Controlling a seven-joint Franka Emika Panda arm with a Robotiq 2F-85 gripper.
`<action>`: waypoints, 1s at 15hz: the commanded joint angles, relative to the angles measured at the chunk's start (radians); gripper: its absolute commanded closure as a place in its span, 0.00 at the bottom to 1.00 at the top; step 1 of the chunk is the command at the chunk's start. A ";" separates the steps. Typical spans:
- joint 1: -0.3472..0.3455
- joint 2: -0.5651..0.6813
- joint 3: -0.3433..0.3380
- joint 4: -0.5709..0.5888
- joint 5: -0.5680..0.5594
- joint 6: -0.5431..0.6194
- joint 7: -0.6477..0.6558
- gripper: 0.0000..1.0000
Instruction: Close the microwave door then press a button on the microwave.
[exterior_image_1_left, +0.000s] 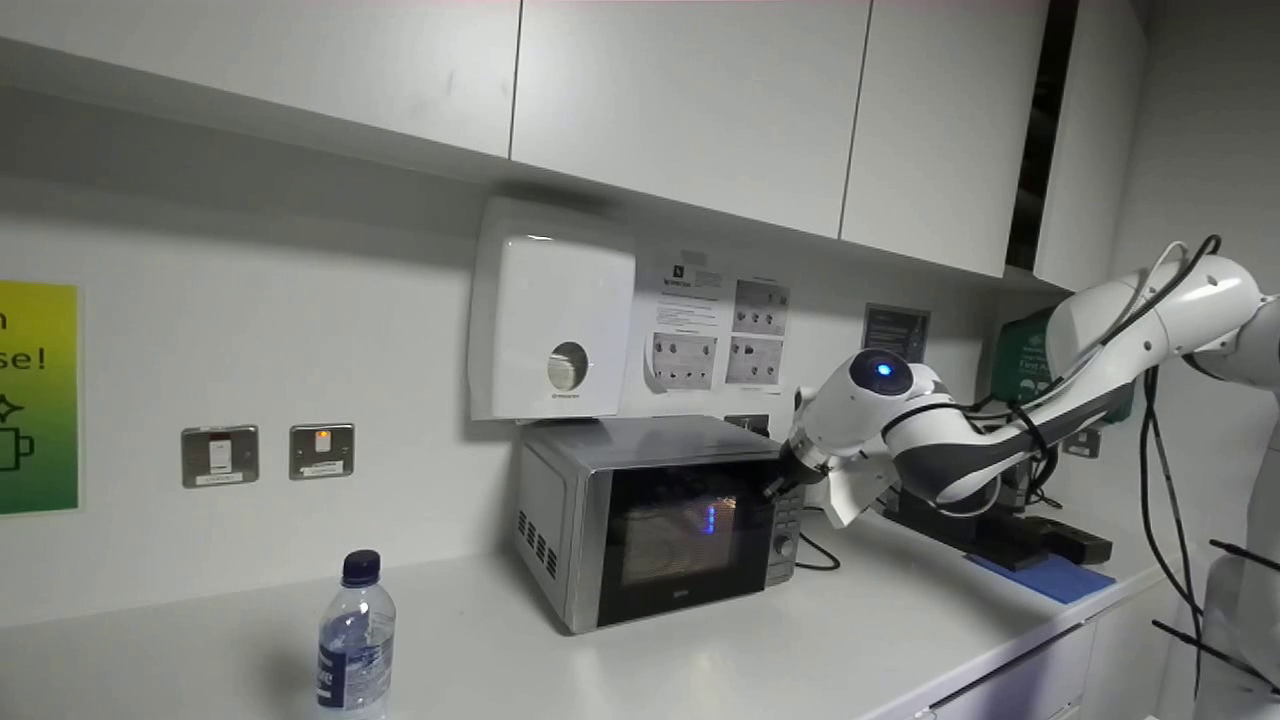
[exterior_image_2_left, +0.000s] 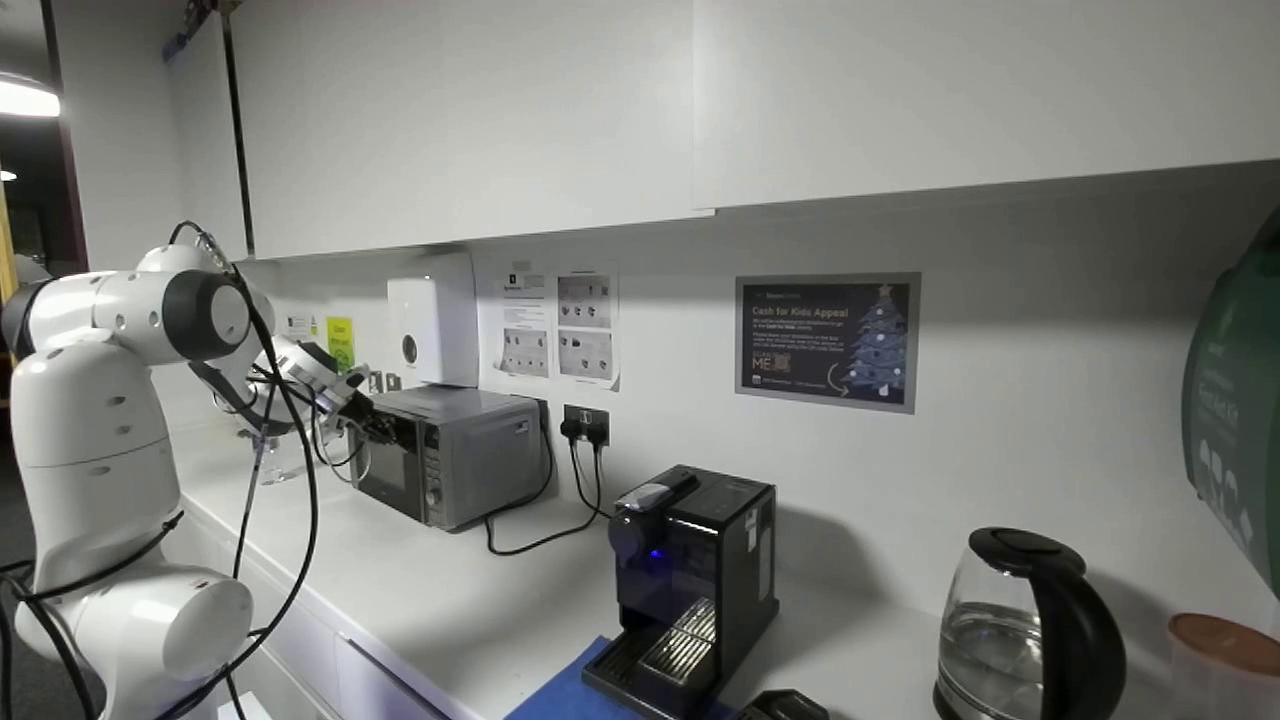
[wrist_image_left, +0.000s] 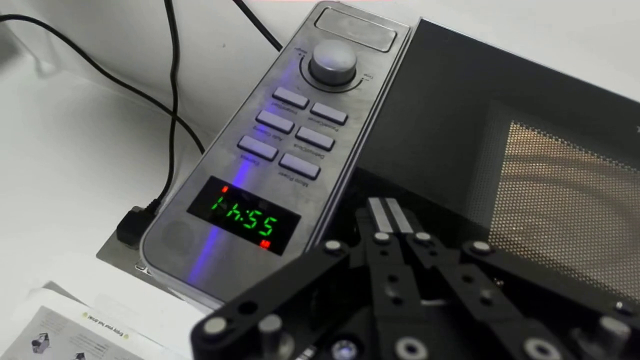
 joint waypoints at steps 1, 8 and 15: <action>-0.044 -0.027 -0.021 -0.006 -0.073 0.063 0.005 1.00; -0.059 -0.015 -0.029 0.007 -0.095 0.083 -0.002 1.00; -0.060 -0.024 -0.031 -0.003 -0.070 0.098 -0.008 1.00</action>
